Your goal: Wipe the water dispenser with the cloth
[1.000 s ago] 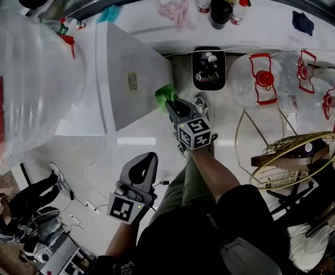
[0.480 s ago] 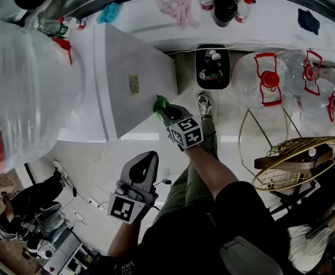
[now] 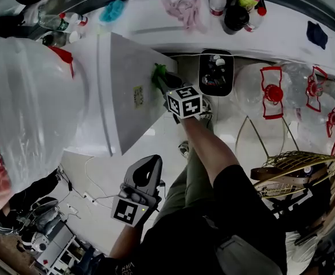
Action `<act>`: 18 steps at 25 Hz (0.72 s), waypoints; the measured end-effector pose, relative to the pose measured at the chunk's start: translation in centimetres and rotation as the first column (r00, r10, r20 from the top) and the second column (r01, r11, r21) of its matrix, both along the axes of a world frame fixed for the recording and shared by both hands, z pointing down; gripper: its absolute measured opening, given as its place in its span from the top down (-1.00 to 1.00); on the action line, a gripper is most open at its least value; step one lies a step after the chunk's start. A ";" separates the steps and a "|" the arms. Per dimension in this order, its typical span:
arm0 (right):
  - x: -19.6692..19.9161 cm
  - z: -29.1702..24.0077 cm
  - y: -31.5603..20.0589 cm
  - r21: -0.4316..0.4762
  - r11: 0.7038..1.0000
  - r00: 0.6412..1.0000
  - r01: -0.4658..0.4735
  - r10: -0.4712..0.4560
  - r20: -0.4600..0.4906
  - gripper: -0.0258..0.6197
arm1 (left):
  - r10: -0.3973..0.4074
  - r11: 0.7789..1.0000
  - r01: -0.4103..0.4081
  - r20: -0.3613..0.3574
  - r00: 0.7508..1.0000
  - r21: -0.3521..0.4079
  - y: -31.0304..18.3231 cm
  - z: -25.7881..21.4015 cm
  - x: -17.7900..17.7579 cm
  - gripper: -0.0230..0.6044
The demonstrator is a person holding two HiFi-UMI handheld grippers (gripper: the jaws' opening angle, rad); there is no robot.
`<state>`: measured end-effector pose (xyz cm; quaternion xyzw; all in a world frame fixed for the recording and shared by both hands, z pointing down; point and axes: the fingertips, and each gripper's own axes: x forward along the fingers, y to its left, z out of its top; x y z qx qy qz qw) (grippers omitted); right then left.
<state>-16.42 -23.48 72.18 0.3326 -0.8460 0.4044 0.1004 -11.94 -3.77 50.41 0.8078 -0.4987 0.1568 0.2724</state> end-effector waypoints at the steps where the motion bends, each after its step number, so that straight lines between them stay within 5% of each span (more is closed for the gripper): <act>1: 0.0 0.0 -1.3 0.003 1.000 1.000 -0.008 0.008 -0.004 0.72 | -0.002 1.000 0.001 -0.003 1.000 -0.006 -0.1 0.1 0.1 0.92; 11: 0.1 -0.3 -11.1 0.016 0.997 0.996 -0.074 0.075 -0.047 0.72 | 0.010 0.999 -0.011 -0.020 1.000 -0.039 -0.9 0.5 0.9 0.92; 18: 3.8 -3.4 -10.3 0.036 0.982 0.982 -0.183 0.181 0.044 0.72 | 0.021 1.000 -0.021 -0.024 0.999 -0.016 -0.6 -0.2 0.9 0.92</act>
